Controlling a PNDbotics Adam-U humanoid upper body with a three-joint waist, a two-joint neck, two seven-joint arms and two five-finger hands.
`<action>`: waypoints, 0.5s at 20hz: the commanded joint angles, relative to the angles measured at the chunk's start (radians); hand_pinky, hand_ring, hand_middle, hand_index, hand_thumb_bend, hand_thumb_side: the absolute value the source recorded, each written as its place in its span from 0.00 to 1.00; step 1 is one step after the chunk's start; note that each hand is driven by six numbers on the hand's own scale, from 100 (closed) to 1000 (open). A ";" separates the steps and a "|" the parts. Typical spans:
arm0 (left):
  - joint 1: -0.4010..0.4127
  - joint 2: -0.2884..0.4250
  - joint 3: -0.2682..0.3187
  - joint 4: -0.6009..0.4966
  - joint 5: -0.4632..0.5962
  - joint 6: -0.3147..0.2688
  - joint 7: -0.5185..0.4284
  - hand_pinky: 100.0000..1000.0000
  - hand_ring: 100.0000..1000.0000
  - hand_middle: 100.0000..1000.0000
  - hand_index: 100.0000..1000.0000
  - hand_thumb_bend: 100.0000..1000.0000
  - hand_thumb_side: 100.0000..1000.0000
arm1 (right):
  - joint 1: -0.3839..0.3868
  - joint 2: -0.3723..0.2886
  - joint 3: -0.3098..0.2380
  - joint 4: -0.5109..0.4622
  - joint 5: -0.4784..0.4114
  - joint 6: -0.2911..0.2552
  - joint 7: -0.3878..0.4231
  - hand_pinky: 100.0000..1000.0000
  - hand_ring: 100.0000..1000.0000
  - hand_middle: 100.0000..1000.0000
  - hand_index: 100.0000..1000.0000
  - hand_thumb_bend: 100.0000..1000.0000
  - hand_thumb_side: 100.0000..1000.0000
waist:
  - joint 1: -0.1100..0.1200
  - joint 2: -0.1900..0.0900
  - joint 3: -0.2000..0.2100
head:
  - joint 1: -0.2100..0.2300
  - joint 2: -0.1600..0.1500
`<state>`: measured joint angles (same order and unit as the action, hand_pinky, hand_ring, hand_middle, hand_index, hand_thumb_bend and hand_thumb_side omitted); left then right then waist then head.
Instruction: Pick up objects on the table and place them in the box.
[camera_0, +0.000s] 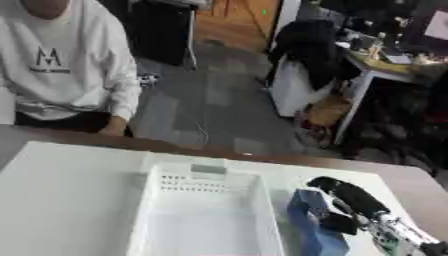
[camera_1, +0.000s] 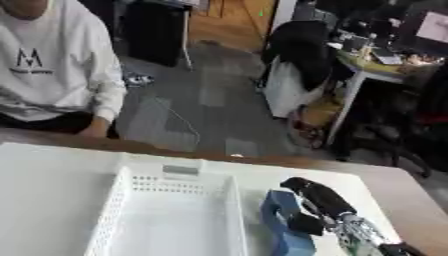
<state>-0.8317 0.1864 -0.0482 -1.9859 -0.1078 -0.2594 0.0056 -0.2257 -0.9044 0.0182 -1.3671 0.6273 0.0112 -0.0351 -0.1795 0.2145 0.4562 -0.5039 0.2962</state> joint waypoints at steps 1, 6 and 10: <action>-0.026 -0.006 0.009 -0.014 -0.004 0.006 0.004 0.80 0.66 0.76 0.83 0.72 1.00 | -0.015 -0.016 -0.002 0.000 -0.007 -0.001 0.015 0.70 0.85 0.87 0.92 0.26 0.98 | 0.003 -0.021 0.002 | -0.014 0.000; -0.031 -0.009 0.010 -0.014 -0.001 0.004 0.009 0.80 0.66 0.76 0.83 0.72 1.00 | -0.020 0.013 0.012 0.022 0.011 -0.004 0.036 0.68 0.88 0.88 0.93 0.28 0.93 | -0.001 -0.018 0.006 | -0.017 0.004; -0.031 -0.008 0.011 -0.014 0.001 -0.003 0.015 0.80 0.66 0.76 0.83 0.72 1.00 | -0.021 0.021 0.016 0.034 0.018 -0.011 0.055 0.67 0.89 0.89 0.93 0.30 0.84 | 0.000 -0.016 0.005 | -0.020 0.011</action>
<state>-0.8422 0.1805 -0.0431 -1.9859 -0.1075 -0.2619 0.0158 -0.2440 -0.8655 0.0345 -1.3360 0.6384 0.0022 0.0118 -0.1866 0.2145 0.4630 -0.5120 0.3049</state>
